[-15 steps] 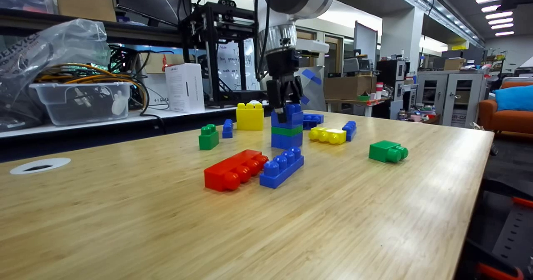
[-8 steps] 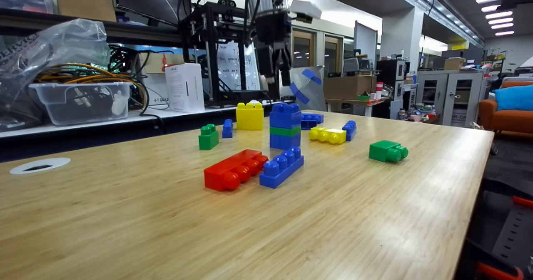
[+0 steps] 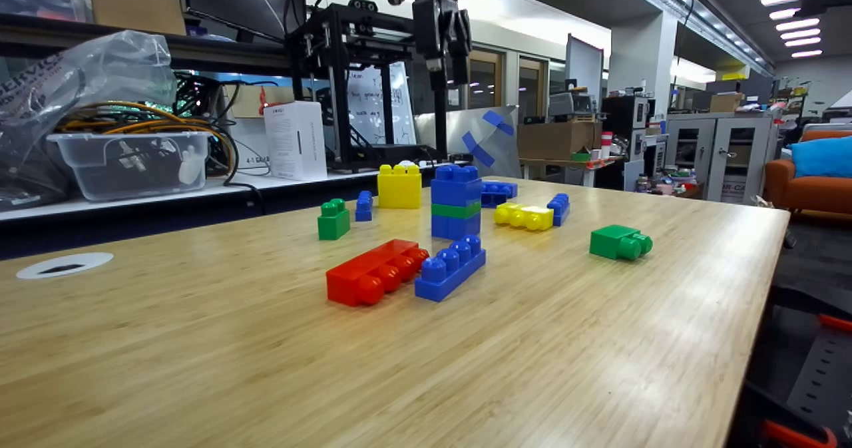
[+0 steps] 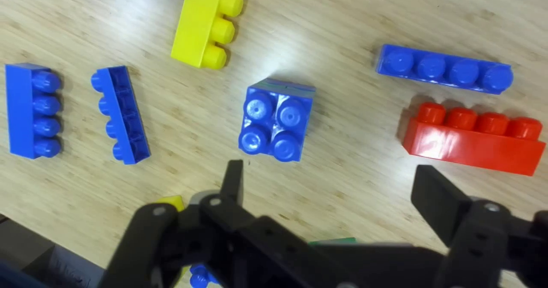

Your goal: Pick a blue block and put it on the stack of blocks

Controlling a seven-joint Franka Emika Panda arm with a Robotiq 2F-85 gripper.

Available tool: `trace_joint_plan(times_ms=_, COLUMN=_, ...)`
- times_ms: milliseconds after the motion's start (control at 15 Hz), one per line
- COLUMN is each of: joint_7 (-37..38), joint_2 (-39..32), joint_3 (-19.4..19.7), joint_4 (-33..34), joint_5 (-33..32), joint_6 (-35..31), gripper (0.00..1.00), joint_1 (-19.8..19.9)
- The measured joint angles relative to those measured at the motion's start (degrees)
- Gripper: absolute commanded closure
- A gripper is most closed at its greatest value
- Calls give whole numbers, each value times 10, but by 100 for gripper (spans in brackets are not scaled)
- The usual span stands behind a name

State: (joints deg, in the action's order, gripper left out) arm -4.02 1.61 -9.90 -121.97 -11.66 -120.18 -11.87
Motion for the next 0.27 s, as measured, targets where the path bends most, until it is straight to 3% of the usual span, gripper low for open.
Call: trace_joint_plan(times_ms=267, joint_7=0, joint_2=34, joint_3=-6, joint_4=-3, joint_5=24, joint_6=30, gripper=0, joint_1=0)
